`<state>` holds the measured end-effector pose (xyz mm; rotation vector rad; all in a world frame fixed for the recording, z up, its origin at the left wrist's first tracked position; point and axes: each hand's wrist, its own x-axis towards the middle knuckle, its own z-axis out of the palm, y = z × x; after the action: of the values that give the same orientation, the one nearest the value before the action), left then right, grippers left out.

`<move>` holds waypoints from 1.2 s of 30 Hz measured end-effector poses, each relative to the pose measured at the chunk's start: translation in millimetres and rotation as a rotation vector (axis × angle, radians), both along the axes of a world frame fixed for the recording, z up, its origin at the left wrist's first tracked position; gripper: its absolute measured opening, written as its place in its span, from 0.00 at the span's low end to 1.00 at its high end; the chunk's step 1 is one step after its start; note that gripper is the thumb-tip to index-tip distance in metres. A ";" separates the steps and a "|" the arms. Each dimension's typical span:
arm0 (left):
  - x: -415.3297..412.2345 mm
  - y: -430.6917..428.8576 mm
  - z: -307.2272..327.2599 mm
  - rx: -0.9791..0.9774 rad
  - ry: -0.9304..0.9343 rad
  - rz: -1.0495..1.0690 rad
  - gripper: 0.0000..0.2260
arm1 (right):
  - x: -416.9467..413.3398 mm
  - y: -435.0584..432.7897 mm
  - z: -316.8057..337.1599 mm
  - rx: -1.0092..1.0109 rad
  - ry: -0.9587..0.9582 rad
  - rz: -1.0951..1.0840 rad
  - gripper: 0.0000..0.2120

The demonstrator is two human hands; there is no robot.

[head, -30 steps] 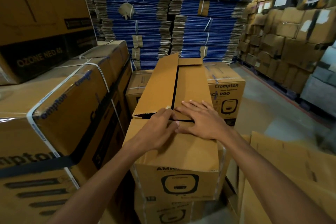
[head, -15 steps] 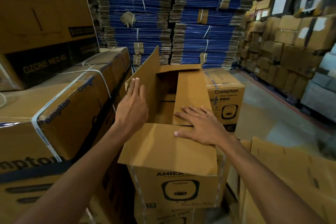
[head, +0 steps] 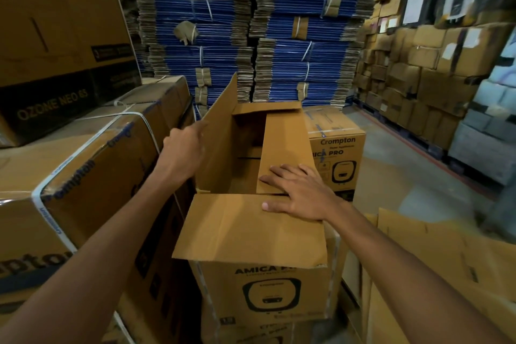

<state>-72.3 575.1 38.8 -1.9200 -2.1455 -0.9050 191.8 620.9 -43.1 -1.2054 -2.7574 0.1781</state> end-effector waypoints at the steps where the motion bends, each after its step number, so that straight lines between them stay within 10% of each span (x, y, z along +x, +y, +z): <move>1: 2.5 -1.6 0.1 0.008 0.006 -0.013 0.19 | 1.8 2.4 4.6 -0.035 -0.001 0.014 0.38; 9: 62.9 -39.5 -1.8 0.046 -0.153 -0.127 0.17 | 7.3 19.1 106.1 -0.176 -0.384 -0.189 0.23; 12: 94.9 -49.0 -5.8 0.024 -0.130 -0.205 0.18 | -10.8 13.2 120.7 -0.171 0.046 -0.178 0.10; 16: 127.2 -54.5 -10.0 0.072 -0.028 -0.408 0.21 | -39.6 -2.6 136.5 -0.479 0.490 -0.212 0.25; 22: 115.1 -68.8 -38.3 0.057 0.010 -0.615 0.37 | -60.5 5.0 137.9 -0.443 0.097 -0.148 0.19; 25: 82.4 -78.6 -47.2 0.136 0.089 -0.734 0.27 | -59.9 1.4 136.9 -0.315 0.041 -0.126 0.10; 28: 54.1 -68.8 -39.8 0.314 -0.076 -0.494 0.14 | -59.6 -12.3 139.5 -0.191 -0.014 -0.080 0.12; 36: -20.7 -11.2 -4.0 0.008 0.177 -0.074 0.43 | -23.5 -28.3 147.7 0.037 -0.223 -0.093 0.22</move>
<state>-93.0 563.8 34.8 -2.0055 -1.9806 -0.7235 168.2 592.7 104.6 -1.4200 -2.8656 -0.0178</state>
